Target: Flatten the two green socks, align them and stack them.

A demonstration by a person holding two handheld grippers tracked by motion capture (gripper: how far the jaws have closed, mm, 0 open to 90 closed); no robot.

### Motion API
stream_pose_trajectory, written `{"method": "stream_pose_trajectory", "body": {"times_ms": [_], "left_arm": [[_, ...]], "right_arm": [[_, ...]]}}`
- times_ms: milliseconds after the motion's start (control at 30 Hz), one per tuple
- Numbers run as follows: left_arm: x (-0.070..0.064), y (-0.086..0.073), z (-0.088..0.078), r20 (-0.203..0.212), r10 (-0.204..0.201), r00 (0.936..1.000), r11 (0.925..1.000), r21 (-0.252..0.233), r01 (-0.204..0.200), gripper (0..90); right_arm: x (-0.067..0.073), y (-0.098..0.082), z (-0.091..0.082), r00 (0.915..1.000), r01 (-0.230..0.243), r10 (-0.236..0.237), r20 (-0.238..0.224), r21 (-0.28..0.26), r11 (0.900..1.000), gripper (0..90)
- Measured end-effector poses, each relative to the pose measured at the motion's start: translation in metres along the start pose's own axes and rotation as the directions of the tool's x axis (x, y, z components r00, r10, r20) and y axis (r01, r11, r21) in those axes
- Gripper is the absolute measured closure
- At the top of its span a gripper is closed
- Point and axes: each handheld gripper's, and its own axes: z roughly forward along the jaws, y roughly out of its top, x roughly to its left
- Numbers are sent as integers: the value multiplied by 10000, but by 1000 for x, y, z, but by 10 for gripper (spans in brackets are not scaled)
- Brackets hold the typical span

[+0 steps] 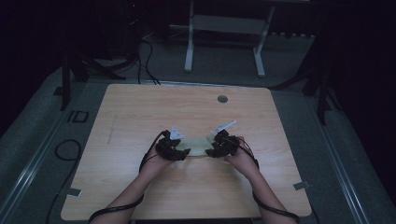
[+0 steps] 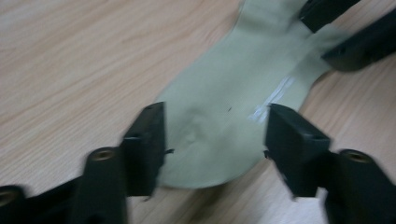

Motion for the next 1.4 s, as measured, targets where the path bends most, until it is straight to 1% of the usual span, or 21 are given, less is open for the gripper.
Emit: {"method": "stream_pose_trajectory", "body": {"times_ms": [33,67,100,133,167,200,233,267,300,333,367,400,467,533,567,633,733,833,1000,1200,1400], "left_arm": [[0,1,-1,69,-69,10000,10000,8,69,318],[1,2,-2,290,-62,9996,9999,90,60,274],[0,2,-2,335,-13,9994,10000,65,11,208],[0,3,-3,151,33,9999,10000,92,-35,149],[-1,2,-4,119,40,9999,10000,25,-41,129],[0,2,-5,172,5,9999,10000,-89,-4,103],[0,2,-6,106,-17,9999,9998,-195,19,72],[0,2,-8,67,-29,10000,9996,-284,31,61],[0,2,-9,90,-40,10000,9992,-406,43,60],[-1,3,-12,64,-50,10000,9986,-518,53,55],[-1,3,-12,64,-50,10000,9986,-518,53,37],[-1,3,-13,94,-73,9999,9985,-541,78,37],[-1,2,-15,55,-17,10000,9984,-571,20,34],[-2,1,-16,80,38,10000,9985,-553,-33,33],[-2,0,-16,81,36,10000,9982,-591,-31,28],[-1,-3,-17,128,31,9999,9983,-580,-24,27],[2,-7,-19,183,-40,9998,9983,-580,51,26],[4,-11,-21,194,-125,9997,9987,-486,134,26],[9,-17,-28,46,-249,9997,9984,-500,251,26],[16,-29,-37,-93,-434,9990,9973,-590,428,26],[22,-41,-46,-218,-563,9982,9971,-527,550,26]], "right_arm": [[1,1,-3,10000,59,-59,14,-156,9999,455],[2,2,-5,10000,24,-24,10,-273,9996,445],[2,3,-8,10000,-37,37,-1,-355,9994,437],[3,3,-10,10000,-40,42,39,-471,9989,417],[3,4,-13,9999,3,3,105,-563,9984,401],[4,4,-14,9999,5,3,151,-551,9985,360],[3,4,-16,9996,-88,102,255,-536,9985,338],[2,3,-17,9995,-100,117,288,-597,9982,328],[0,2,-19,9995,-117,136,277,-680,9976,290],[-1,1,-20,9993,-185,207,297,-728,9972,282],[-1,1,-20,9993,-185,207,297,-728,9972,282],[-5,-2,-23,9993,-264,286,236,-876,9958,228],[-6,-5,-27,9992,-299,323,216,-1045,9941,203],[-9,-8,-31,9994,-239,270,208,-1372,9903,179],[-10,-9,-32,9997,-150,177,177,-1390,9902,150],[-12,-13,-34,9989,-191,256,403,-1537,9879,154],[-16,-20,-34,9978,-163,257,609,-1500,9886,145],[-20,-27,-36,9970,-214,320,702,-1464,9890,141],[-26,-37,-42,9950,-349,479,875,-1449,9888,141],[-33,-53,-52,9915,-615,789,1031,-1622,9848,141],[-36,-67,-62,9879,-659,887,1276,-1727,9828,141]]}}
